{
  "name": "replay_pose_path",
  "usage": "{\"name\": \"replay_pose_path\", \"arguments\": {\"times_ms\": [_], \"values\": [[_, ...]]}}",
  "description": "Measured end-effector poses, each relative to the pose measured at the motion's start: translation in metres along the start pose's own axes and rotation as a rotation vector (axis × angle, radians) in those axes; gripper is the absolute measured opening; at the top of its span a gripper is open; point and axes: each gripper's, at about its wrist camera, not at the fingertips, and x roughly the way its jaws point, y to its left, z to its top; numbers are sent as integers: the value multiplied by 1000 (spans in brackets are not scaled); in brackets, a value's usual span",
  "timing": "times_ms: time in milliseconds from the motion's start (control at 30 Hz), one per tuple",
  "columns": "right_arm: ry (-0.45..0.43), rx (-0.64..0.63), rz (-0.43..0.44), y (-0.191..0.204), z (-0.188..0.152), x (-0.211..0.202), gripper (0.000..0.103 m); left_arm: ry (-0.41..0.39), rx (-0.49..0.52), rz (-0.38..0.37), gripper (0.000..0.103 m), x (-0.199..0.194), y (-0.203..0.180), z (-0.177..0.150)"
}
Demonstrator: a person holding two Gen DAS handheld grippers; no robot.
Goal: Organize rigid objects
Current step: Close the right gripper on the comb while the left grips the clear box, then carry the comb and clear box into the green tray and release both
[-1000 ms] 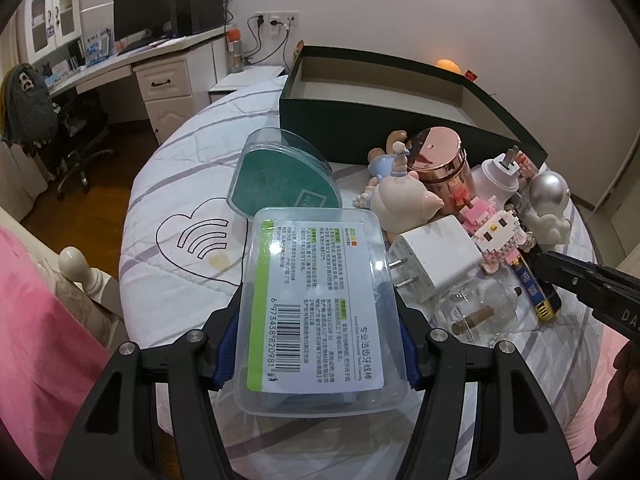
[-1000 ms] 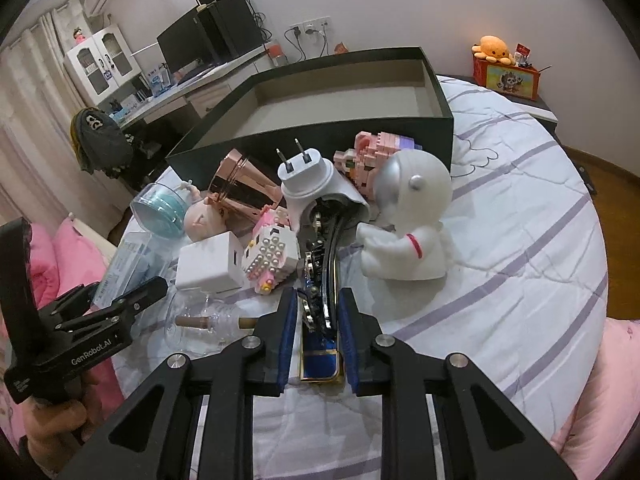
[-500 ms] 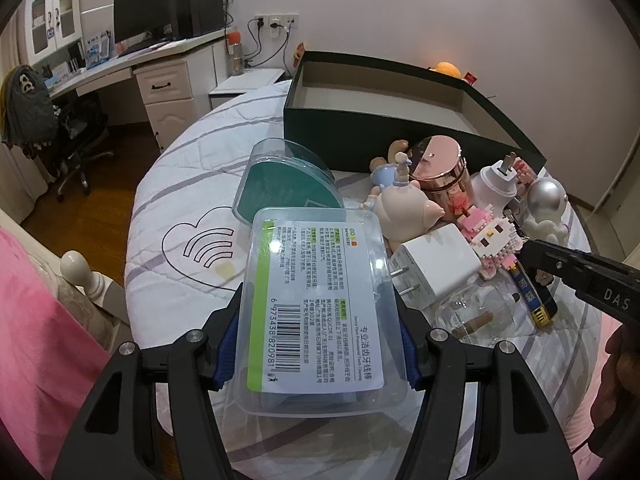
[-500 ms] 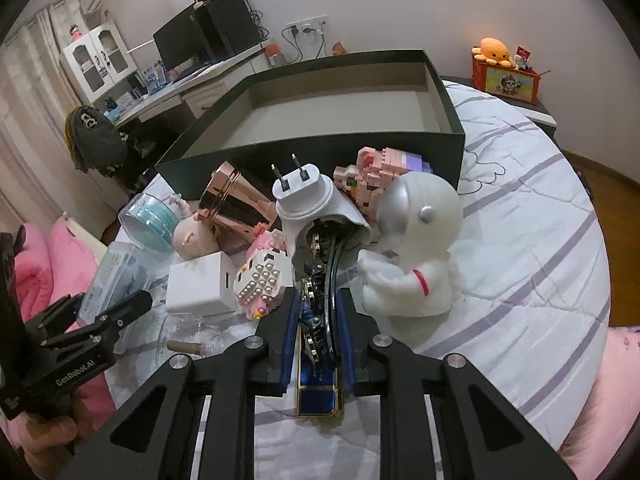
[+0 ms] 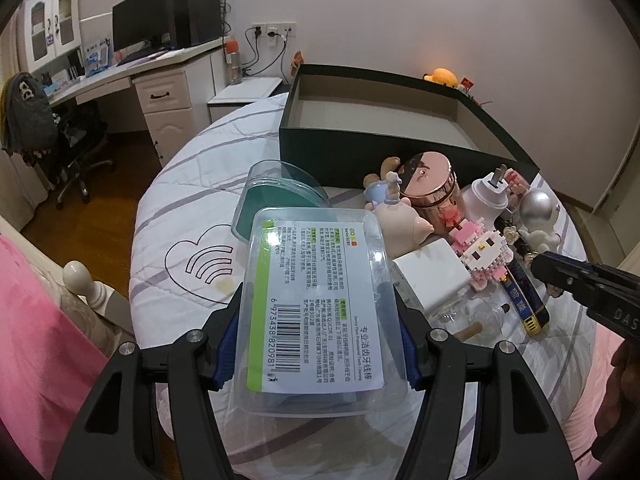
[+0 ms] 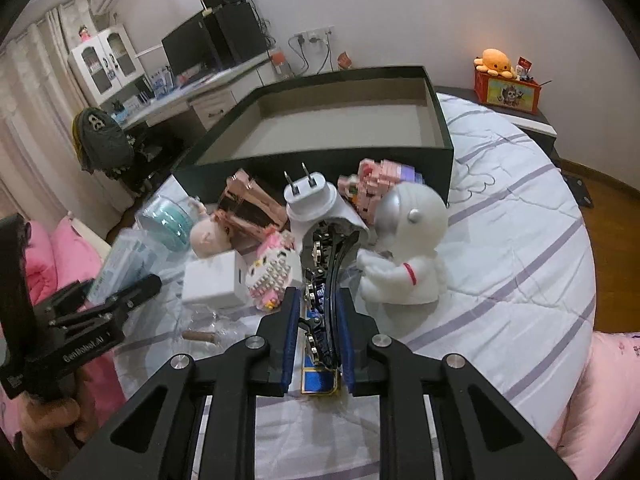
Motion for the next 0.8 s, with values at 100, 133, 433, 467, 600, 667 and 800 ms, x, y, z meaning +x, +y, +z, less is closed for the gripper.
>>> {"name": "replay_pose_path", "arguments": {"times_ms": [100, 133, 433, 467, 600, 667, 800], "values": [[29, -13, -22, 2, 1, 12, 18, 0, 5, -1, 63, -1, -1, 0], [35, -18, -30, 3, 1, 15, 18, 0, 6, -1, 63, -1, -2, 0], [24, 0, 6, -4, 5, 19, 18, -6, 4, 3, 63, -1, -3, 1], [16, 0, 4, -4, 3, 16, 18, -8, 4, 4, 63, -1, -2, 2], [-5, 5, 17, -2, 1, 3, 18, -17, 4, 1, 63, -6, -3, 4], [-18, 7, 24, -2, 1, -5, 18, -25, 5, 0, 63, -10, -4, 6], [-45, -5, 25, 4, 2, -20, 18, -38, 9, -4, 63, -17, -6, 9]]}}
